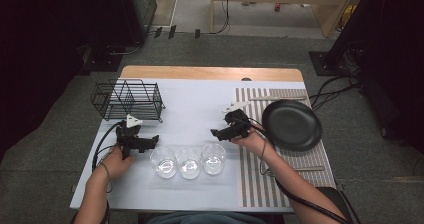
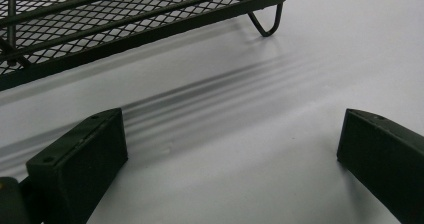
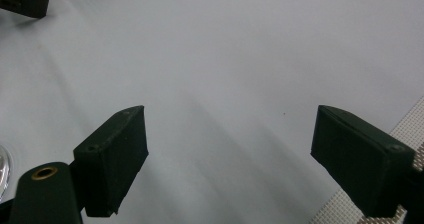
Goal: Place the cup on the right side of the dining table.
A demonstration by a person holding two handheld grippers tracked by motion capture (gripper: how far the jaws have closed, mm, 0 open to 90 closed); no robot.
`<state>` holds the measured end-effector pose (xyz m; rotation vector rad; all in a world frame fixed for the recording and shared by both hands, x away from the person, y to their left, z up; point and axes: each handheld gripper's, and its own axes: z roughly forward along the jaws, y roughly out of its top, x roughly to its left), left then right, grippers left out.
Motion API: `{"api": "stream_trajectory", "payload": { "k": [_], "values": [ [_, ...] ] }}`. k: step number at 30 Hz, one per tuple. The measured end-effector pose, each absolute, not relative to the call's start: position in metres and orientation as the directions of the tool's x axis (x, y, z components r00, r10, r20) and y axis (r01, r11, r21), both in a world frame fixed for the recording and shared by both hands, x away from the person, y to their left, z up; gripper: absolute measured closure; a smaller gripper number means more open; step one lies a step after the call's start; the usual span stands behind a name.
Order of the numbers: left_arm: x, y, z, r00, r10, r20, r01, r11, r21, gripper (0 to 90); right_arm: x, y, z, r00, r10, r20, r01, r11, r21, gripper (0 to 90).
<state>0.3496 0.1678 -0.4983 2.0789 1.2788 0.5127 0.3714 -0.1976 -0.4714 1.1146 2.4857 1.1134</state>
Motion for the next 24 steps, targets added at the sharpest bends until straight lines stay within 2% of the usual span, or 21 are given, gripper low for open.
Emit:
{"api": "stream_trajectory", "payload": {
  "k": [24],
  "values": [
    [0.3496, 0.1679, -0.4983, 0.451, 0.892, -0.001, 0.644, -0.325, 0.692, 0.0, 0.3625, -0.1933, -0.4618, -0.729, 0.673, 0.122, 0.526, 0.438, 0.729, 14.7]
  ]
}}
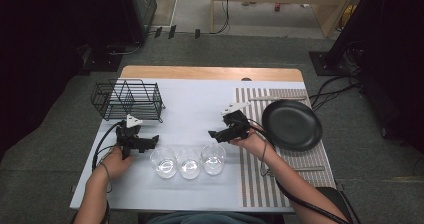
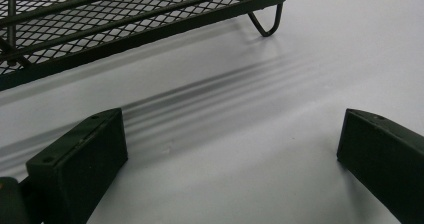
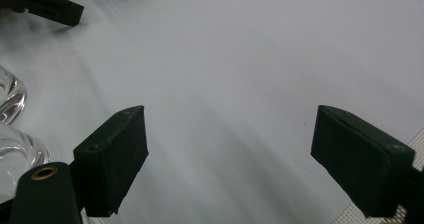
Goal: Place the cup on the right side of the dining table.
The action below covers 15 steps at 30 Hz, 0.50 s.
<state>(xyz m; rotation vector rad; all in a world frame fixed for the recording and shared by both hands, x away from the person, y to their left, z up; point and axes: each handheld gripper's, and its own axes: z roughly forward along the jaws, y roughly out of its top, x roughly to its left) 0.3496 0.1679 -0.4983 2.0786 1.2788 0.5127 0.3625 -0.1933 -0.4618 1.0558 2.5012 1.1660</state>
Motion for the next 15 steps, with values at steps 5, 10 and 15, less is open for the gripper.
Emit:
{"api": "stream_trajectory", "payload": {
  "k": [5, 10, 15],
  "values": [
    [0.3496, 0.1679, -0.4983, 0.451, 0.892, -0.001, 0.644, -0.325, 0.692, 0.0, 0.3603, -0.1926, -0.4593, -0.736, 0.665, 0.124, 0.520, 0.439, 0.732, 14.8],
    [0.3497, 0.1678, -0.4983, 0.451, 0.892, -0.002, 0.644, -0.324, 0.692, 0.0, 0.3590, -0.1920, -0.4571, -0.743, 0.658, 0.125, 0.514, 0.441, 0.735, 14.8],
    [0.3497, 0.1678, -0.4983, 0.451, 0.892, -0.002, 0.644, -0.325, 0.693, 0.0, 0.3571, -0.1905, -0.4551, -0.750, 0.650, 0.126, 0.508, 0.444, 0.738, 14.8]
  ]
}}
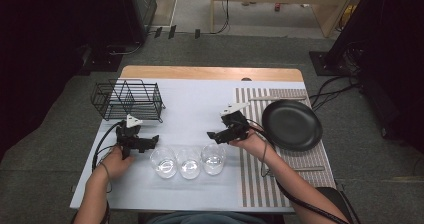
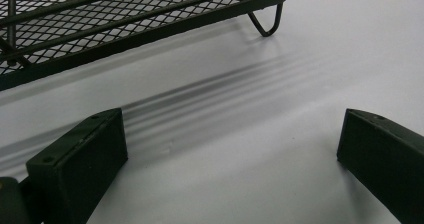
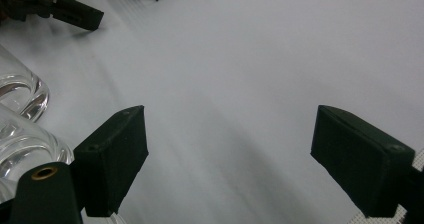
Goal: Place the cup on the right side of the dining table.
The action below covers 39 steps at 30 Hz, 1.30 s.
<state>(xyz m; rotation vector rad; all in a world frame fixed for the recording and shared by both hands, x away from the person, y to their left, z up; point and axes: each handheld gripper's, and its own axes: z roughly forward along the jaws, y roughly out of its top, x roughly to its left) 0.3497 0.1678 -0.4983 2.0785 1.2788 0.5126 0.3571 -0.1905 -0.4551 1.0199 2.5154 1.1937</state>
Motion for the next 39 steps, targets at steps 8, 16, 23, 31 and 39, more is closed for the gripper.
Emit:
{"api": "stream_trajectory", "payload": {
  "k": [8, 16, 23, 31, 39],
  "values": [
    [0.350, 0.168, -0.498, 0.451, 0.892, -0.001, 0.644, -0.325, 0.693, 0.0, 0.356, -0.190, -0.452, -0.763, 0.635, 0.120, 0.496, 0.456, 0.739, 14.8],
    [0.350, 0.168, -0.498, 0.450, 0.893, -0.002, 0.644, -0.323, 0.693, 0.0, 0.354, -0.193, -0.445, -0.765, 0.630, 0.134, 0.493, 0.441, 0.750, 14.7],
    [0.350, 0.168, -0.498, 0.450, 0.893, -0.002, 0.644, -0.323, 0.693, 0.0, 0.352, -0.194, -0.440, -0.786, 0.604, 0.129, 0.472, 0.453, 0.756, 14.8],
    [0.350, 0.168, -0.498, 0.451, 0.892, -0.002, 0.644, -0.324, 0.693, 0.0, 0.348, -0.194, -0.436, -0.819, 0.563, 0.110, 0.432, 0.479, 0.764, 14.7],
    [0.350, 0.168, -0.498, 0.451, 0.892, -0.001, 0.644, -0.325, 0.692, 0.0, 0.343, -0.190, -0.432, -0.855, 0.512, 0.080, 0.380, 0.515, 0.769, 14.9]
  ]
}}
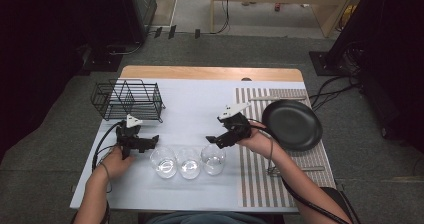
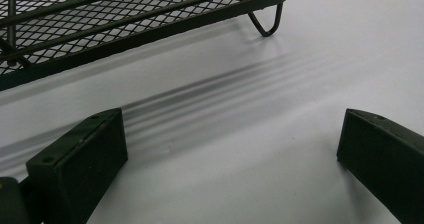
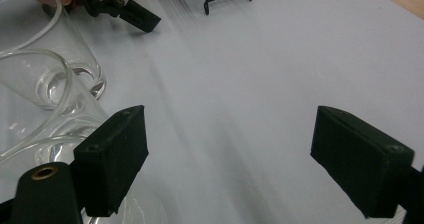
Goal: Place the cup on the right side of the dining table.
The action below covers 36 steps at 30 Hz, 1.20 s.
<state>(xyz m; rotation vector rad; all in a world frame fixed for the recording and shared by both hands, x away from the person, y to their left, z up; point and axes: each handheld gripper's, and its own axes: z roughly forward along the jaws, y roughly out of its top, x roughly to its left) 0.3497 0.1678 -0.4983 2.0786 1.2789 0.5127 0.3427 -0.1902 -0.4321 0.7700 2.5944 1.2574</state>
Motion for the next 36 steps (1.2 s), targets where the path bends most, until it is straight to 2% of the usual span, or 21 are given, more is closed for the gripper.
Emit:
{"api": "stream_trajectory", "payload": {
  "k": [18, 26, 36],
  "values": [
    [0.350, 0.168, -0.498, 0.451, 0.893, -0.002, 0.644, -0.323, 0.693, 0.0, 0.334, -0.184, -0.423, -0.883, 0.451, 0.132, 0.372, 0.499, 0.782, 14.8],
    [0.350, 0.168, -0.498, 0.452, 0.892, -0.002, 0.644, -0.325, 0.692, 0.0, 0.335, -0.184, -0.423, -0.882, 0.457, 0.116, 0.362, 0.500, 0.787, 14.4],
    [0.350, 0.168, -0.498, 0.451, 0.892, -0.002, 0.644, -0.324, 0.693, 0.0, 0.326, -0.175, -0.421, -0.909, 0.398, 0.122, 0.330, 0.512, 0.793, 14.3]
  ]
}}
